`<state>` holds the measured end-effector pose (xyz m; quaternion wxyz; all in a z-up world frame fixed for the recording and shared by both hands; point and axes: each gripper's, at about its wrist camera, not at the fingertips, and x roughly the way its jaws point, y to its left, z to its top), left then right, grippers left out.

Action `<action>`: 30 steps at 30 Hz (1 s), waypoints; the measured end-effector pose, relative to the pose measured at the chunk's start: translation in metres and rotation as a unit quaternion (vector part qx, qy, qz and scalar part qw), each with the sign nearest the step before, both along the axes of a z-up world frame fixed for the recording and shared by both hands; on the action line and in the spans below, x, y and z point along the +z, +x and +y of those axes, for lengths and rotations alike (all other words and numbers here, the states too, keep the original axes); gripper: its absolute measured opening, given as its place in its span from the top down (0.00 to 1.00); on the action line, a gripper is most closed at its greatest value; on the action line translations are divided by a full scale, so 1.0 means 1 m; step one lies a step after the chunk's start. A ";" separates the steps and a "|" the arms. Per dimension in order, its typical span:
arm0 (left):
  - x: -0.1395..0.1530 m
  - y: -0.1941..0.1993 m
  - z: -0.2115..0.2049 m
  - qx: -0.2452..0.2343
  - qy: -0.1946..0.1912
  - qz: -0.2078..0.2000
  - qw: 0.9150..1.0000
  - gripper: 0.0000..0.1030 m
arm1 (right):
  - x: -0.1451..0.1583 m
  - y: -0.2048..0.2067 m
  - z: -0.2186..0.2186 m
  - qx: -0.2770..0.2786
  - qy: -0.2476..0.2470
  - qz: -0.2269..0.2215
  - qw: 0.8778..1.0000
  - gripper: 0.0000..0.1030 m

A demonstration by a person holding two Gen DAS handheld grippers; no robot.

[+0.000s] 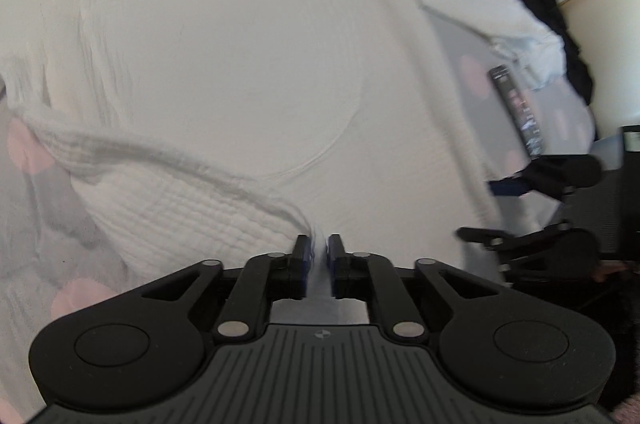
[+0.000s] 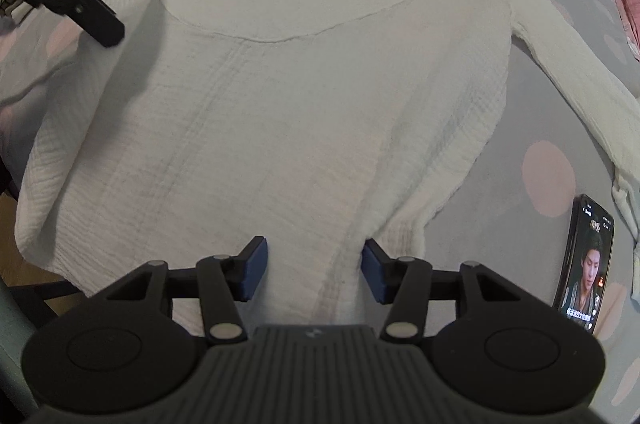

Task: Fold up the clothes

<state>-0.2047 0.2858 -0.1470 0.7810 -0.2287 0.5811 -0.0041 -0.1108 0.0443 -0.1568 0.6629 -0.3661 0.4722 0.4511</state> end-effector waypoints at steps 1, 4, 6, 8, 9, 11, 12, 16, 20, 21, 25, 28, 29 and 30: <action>-0.005 0.002 -0.001 0.003 0.004 0.007 1.000 0.80 | 0.000 0.000 0.000 0.000 0.001 -0.001 1.000 0.44; -0.010 0.000 -0.003 0.008 0.015 0.020 1.000 0.65 | 0.002 0.000 0.000 0.000 0.003 -0.001 1.000 0.43; -0.007 -0.003 -0.003 0.010 0.019 0.014 1.000 0.58 | 0.002 0.000 0.000 0.003 0.003 -0.002 1.000 0.43; 0.003 -0.010 -0.001 0.012 0.019 -0.003 1.000 0.55 | 0.002 0.001 -0.001 0.007 0.002 -0.004 1.000 0.42; 0.009 -0.014 0.000 0.013 0.019 -0.011 1.000 0.53 | 0.002 0.002 -0.001 0.008 0.002 -0.004 1.000 0.42; 0.019 -0.021 0.002 0.014 0.018 -0.028 0.999 0.53 | 0.001 0.003 -0.002 0.007 0.001 -0.005 1.000 0.41; 0.021 -0.023 0.001 0.010 0.021 -0.032 0.999 0.53 | 0.000 0.003 -0.002 0.005 0.001 -0.005 1.000 0.41; 0.026 -0.034 -0.002 -0.010 0.039 -0.040 0.998 0.53 | 0.001 0.005 -0.007 -0.004 0.001 -0.007 1.000 0.40; 0.017 -0.048 -0.004 -0.035 0.067 -0.021 0.997 0.53 | 0.003 0.005 -0.010 -0.009 0.004 -0.010 1.000 0.39; 0.013 -0.051 -0.005 -0.043 0.074 -0.014 0.996 0.53 | 0.004 0.005 -0.011 -0.009 0.005 -0.010 1.000 0.39; -0.005 -0.058 -0.013 -0.078 0.099 0.015 0.992 0.58 | 0.005 0.009 -0.017 -0.016 0.008 -0.013 1.000 0.39; -0.009 -0.058 -0.020 -0.091 0.096 0.021 0.991 0.77 | 0.010 0.023 -0.027 -0.044 0.013 -0.012 0.999 0.39; -0.008 -0.058 -0.021 -0.092 0.097 0.019 0.991 0.80 | 0.013 0.027 -0.033 -0.057 0.017 -0.008 0.998 0.39; -0.007 -0.059 -0.022 -0.094 0.098 0.018 0.991 0.87 | 0.016 0.032 -0.040 -0.070 0.020 -0.002 0.997 0.38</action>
